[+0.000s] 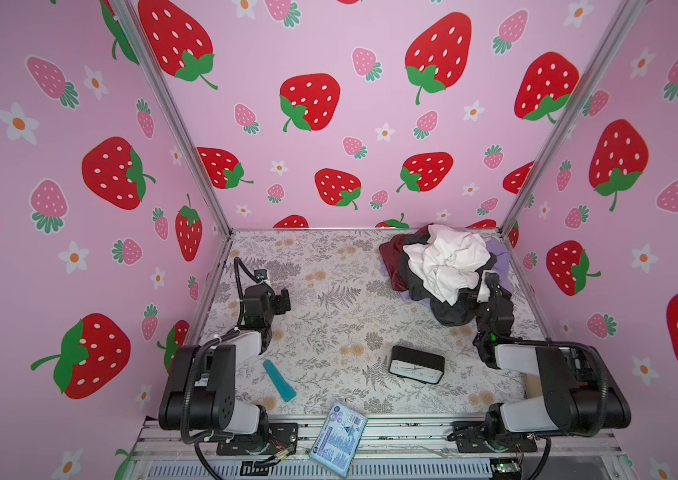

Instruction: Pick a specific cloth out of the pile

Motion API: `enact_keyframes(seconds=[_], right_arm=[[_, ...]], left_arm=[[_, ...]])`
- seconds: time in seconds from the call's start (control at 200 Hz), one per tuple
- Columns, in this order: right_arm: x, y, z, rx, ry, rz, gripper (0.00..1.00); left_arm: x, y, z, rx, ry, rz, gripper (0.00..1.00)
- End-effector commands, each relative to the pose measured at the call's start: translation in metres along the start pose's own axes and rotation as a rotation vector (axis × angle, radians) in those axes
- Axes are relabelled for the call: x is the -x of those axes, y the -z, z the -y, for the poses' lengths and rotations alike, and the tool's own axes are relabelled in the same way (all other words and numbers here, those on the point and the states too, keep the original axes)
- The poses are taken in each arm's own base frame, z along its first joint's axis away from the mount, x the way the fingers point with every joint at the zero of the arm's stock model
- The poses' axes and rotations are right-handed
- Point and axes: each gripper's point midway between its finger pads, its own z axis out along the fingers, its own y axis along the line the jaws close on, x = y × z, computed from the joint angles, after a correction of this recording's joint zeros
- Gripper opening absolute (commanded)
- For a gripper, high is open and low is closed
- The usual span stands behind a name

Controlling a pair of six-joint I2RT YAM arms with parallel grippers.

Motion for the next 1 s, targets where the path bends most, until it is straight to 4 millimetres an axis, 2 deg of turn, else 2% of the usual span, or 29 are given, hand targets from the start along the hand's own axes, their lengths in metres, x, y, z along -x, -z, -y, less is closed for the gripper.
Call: enact_keyframes(seconds=[0.0,0.125,0.245,0.44,0.51,0.535,0.745,0.996], right_arm=[[0.000,0.002,0.000,-0.007,-0.004,-0.054,1.00],[0.003,-0.003,-0.003,0.004,-0.001,-0.126,1.00],[0.002,-0.006,-0.010,0.023,-0.010,-0.224,1.00],[0.007,-0.001,-0.011,-0.009,-0.063,-0.388,1.00],[0.007,0.005,-0.013,-0.007,-0.061,-0.444,1.00],[0.007,0.007,-0.014,-0.009,-0.061,-0.459,1.00],[0.003,0.033,-0.026,-0.009,-0.023,-0.563,1.00],[0.041,0.063,-0.033,0.037,-0.064,-0.510,1.00]], left_arm=[[0.013,0.010,0.006,-0.035,0.020,-0.015,0.88],[0.034,0.026,0.015,-0.079,0.042,-0.040,0.89],[0.059,0.050,0.038,-0.202,0.062,-0.036,0.94],[0.086,0.104,0.101,-0.598,0.074,-0.052,0.96],[0.094,0.123,0.117,-0.713,0.082,-0.045,0.96],[0.095,0.129,0.122,-0.745,0.087,-0.047,1.00],[0.094,0.163,0.144,-0.909,0.098,-0.070,0.99],[0.093,0.186,0.162,-1.031,0.076,-0.066,0.99]])
